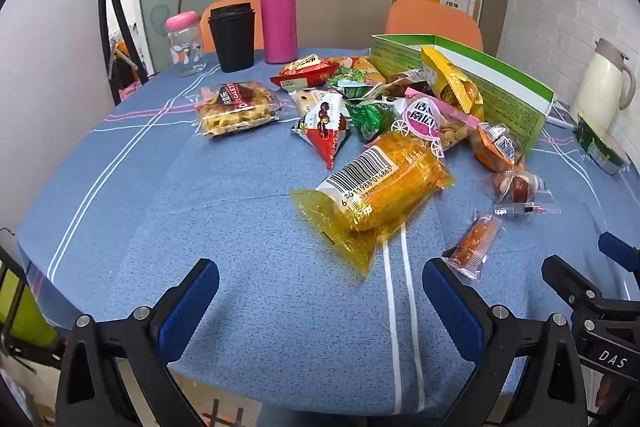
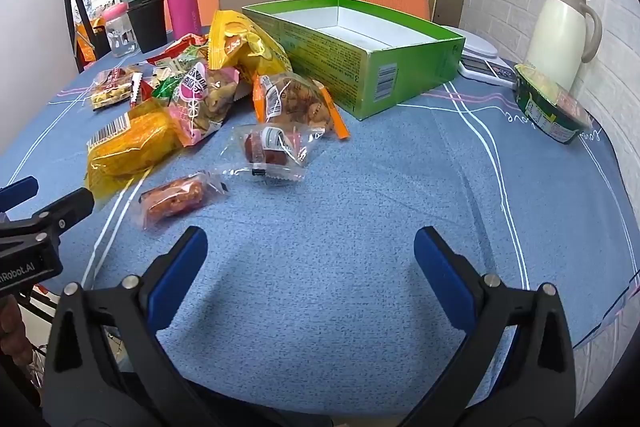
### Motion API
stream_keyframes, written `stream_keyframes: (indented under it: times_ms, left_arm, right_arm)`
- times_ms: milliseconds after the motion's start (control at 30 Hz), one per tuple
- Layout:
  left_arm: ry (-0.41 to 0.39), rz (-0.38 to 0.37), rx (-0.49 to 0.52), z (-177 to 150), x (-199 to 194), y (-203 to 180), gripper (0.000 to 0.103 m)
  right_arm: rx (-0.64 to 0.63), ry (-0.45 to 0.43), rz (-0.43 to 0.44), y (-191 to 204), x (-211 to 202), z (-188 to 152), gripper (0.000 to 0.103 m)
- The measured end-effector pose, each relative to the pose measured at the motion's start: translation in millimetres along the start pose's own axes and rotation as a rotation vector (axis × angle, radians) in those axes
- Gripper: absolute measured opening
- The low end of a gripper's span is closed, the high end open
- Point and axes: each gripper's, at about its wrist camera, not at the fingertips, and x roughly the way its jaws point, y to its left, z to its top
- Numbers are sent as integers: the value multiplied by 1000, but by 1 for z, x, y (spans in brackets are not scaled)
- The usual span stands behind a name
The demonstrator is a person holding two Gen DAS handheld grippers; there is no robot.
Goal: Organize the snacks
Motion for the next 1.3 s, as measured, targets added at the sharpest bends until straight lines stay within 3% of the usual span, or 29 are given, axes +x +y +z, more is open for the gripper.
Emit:
stream_keyframes:
  times_ms: [1300]
  left_arm:
    - [-16,-57,8,-8,-1,-2,103]
  right_arm:
    - [14,19,7,-2,8,-2,103]
